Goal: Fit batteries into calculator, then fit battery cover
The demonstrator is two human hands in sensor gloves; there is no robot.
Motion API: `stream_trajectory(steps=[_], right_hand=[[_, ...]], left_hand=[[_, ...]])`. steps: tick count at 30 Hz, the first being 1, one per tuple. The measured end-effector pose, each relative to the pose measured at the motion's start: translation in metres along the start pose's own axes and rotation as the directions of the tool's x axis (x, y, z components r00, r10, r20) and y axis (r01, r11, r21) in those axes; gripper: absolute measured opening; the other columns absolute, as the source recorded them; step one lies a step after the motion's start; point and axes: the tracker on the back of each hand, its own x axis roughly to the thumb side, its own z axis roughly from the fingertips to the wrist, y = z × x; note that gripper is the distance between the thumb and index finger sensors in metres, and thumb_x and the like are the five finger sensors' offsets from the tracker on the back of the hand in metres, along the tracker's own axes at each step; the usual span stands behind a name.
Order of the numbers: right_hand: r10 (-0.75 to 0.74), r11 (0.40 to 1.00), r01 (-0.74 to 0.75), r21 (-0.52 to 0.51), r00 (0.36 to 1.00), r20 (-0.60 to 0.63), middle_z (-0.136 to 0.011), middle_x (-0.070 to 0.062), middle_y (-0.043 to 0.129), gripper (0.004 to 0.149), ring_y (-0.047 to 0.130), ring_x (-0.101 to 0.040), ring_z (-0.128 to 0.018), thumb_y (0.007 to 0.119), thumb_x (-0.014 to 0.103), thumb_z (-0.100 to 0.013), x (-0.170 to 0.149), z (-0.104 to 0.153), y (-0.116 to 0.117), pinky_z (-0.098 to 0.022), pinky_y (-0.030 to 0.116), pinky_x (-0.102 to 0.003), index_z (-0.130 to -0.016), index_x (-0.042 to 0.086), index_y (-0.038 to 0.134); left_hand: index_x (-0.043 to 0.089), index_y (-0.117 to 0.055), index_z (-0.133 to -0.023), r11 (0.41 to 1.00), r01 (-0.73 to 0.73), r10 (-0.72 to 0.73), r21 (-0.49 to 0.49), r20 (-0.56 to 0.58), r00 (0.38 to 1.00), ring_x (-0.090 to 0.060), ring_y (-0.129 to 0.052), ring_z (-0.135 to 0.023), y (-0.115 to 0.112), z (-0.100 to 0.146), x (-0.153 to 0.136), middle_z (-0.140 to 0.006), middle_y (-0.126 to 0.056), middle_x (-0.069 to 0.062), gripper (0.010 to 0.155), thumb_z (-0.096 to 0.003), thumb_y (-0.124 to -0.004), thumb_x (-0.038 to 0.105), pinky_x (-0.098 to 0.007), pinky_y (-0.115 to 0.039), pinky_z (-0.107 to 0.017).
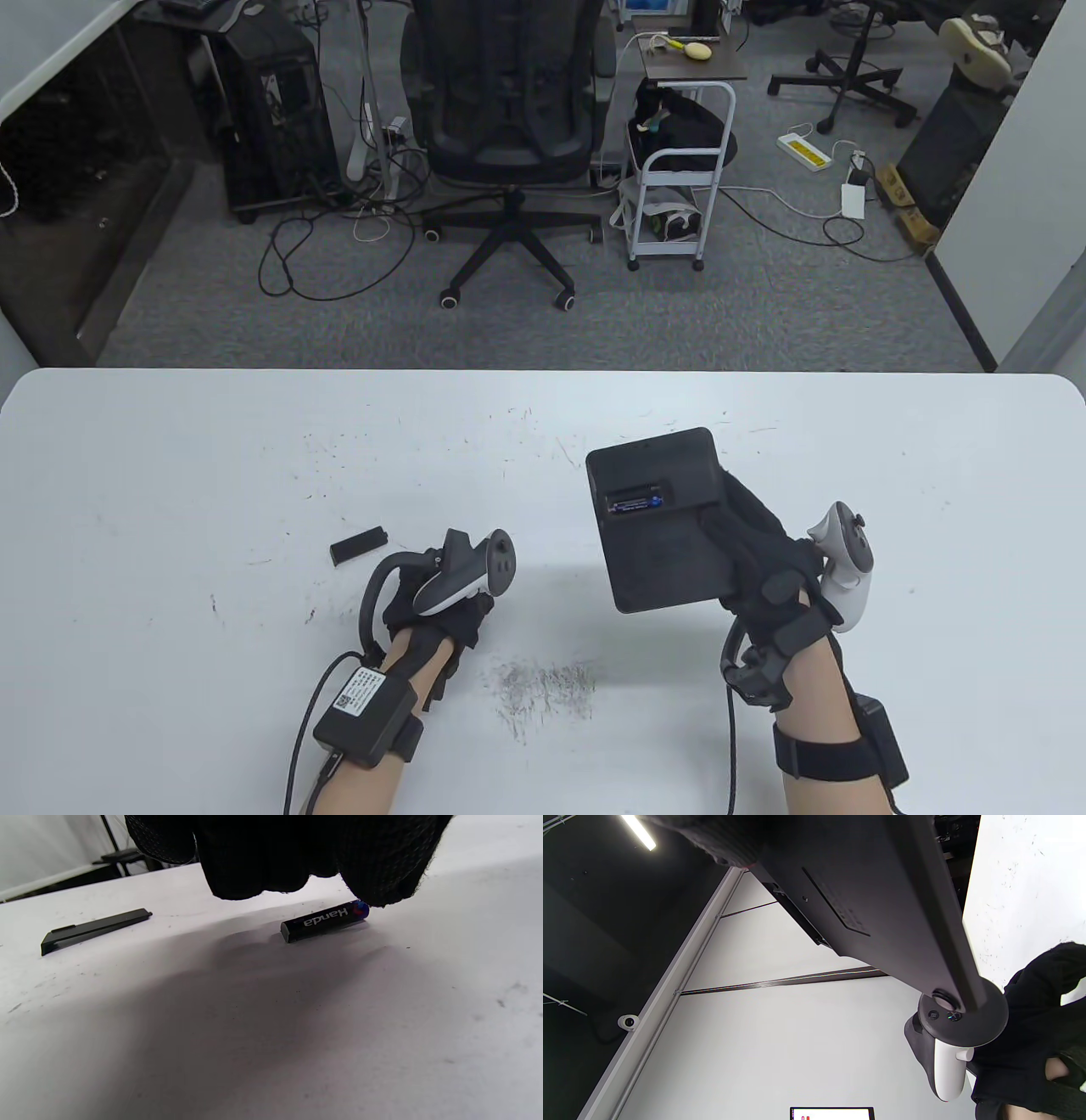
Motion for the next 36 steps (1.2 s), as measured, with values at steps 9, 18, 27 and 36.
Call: stream_trajectory(steps=[9,18,27,36], right_hand=[[-0.001,1.000,0.001,0.000,1.000,-0.007,-0.101,-0.016,0.076,0.062,0.091,-0.042,-0.080,0.083,0.034,-0.052,0.000,0.000,0.000,-0.051,0.084,-0.050,-0.106,0.017,0.057],[0.002,1.000,-0.002,0.003,1.000,-0.013,-0.101,-0.016,0.076,0.062,0.091,-0.042,-0.080,0.082,0.034,-0.052,-0.002,-0.001,0.000,-0.051,0.084,-0.050,-0.106,0.017,0.056],[0.008,1.000,-0.008,0.008,1.000,-0.018,-0.102,-0.015,0.076,0.062,0.091,-0.042,-0.080,0.082,0.034,-0.052,-0.004,-0.002,0.000,-0.051,0.084,-0.050,-0.106,0.017,0.057],[0.004,1.000,-0.004,0.007,1.000,-0.022,-0.102,-0.015,0.076,0.062,0.091,-0.042,-0.080,0.083,0.034,-0.052,-0.004,-0.002,-0.001,-0.052,0.084,-0.051,-0.106,0.017,0.056]], left_hand=[[0.039,-0.071,-0.102,0.989,0.144,-0.144,0.012,-0.015,0.989,-0.020,-0.086,-0.098,-0.007,-0.002,0.013,-0.106,-0.083,0.008,0.058,-0.0476,-0.086,0.050,-0.054,-0.065,-0.079],[0.039,-0.075,-0.100,0.986,0.166,-0.166,0.034,0.009,0.986,-0.016,-0.092,-0.093,-0.010,-0.001,0.017,-0.100,-0.089,0.010,0.052,-0.0488,-0.084,0.048,-0.054,-0.066,-0.079],[0.039,-0.080,-0.094,0.969,0.224,-0.228,0.106,0.030,0.973,-0.014,-0.097,-0.086,-0.014,0.002,0.025,-0.092,-0.094,0.010,0.047,-0.0479,-0.084,0.047,-0.053,-0.068,-0.078],[0.039,-0.076,-0.096,0.969,0.185,-0.193,0.165,0.035,0.981,-0.014,-0.098,-0.086,-0.013,0.000,0.022,-0.094,-0.093,0.009,0.049,-0.0484,-0.082,0.049,-0.052,-0.070,-0.077]])
